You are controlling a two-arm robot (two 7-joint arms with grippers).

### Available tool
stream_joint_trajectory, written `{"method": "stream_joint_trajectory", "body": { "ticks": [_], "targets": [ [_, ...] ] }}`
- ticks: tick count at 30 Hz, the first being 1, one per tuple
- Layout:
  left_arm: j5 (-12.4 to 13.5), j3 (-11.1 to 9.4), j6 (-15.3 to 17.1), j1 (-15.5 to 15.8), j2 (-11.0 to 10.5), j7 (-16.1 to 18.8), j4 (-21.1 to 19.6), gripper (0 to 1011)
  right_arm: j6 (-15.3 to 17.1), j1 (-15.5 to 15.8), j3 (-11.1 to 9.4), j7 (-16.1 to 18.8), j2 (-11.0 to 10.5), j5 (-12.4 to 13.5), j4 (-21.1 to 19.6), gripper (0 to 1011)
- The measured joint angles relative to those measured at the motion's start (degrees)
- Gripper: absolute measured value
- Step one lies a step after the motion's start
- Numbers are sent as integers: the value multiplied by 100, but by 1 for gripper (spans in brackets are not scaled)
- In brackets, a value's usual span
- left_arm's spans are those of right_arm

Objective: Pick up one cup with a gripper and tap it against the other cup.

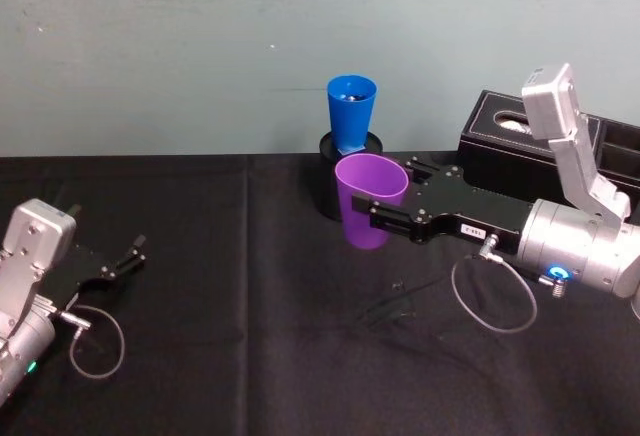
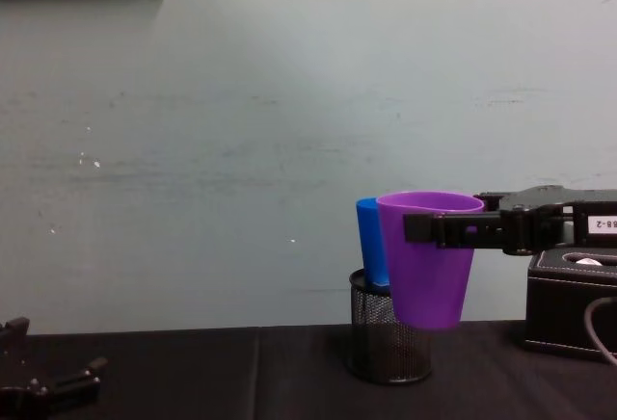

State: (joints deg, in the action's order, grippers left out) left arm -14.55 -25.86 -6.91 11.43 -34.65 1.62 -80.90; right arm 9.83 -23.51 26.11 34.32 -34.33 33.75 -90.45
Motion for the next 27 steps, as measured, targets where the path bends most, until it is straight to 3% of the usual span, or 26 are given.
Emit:
{"method": "stream_joint_trajectory", "body": {
  "ticks": [27],
  "targets": [
    [0, 0, 0, 0, 1, 0, 0, 1000, 0, 0, 0, 0, 0, 0, 0, 707]
  ]
}}
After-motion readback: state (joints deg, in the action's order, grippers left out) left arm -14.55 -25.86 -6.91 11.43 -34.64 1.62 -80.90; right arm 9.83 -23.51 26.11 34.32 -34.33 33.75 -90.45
